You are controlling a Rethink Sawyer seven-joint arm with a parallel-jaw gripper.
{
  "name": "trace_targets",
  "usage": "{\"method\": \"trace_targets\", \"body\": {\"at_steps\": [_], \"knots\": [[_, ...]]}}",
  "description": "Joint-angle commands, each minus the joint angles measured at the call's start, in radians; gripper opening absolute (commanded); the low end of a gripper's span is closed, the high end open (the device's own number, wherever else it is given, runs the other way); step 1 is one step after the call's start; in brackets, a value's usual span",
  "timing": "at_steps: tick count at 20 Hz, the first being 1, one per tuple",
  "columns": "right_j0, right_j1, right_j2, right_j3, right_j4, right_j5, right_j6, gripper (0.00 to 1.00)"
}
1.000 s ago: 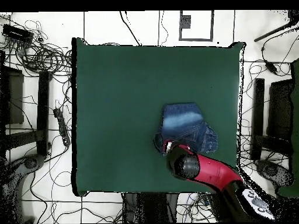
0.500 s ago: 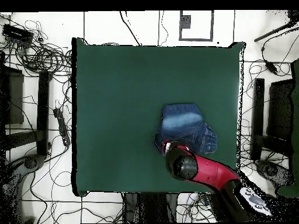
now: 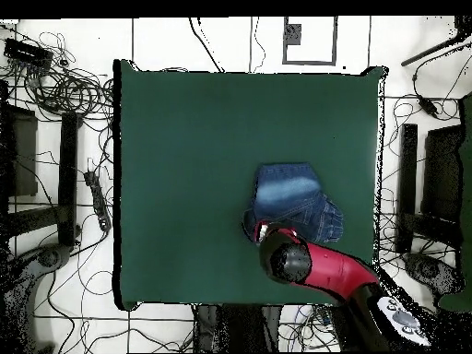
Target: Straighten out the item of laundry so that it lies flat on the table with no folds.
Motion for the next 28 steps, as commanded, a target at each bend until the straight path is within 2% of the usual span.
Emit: {"method": "trace_targets", "body": {"at_steps": [1, 12, 15, 21, 28], "knots": [[0.051, -0.024, 0.115, -0.079, 0.041, 0.171, 0.071, 1.0], [0.066, 0.015, 0.067, -0.113, 0.081, 0.101, 0.166, 1.0], [0.076, 0.015, 0.046, -0.116, 0.115, 0.112, 0.197, 1.0], [0.096, 0.01, 0.019, -0.125, 0.147, 0.117, 0.205, 1.0], [0.106, 0.026, -0.012, -0.098, 0.164, 0.04, 0.23, 1.0]]}}
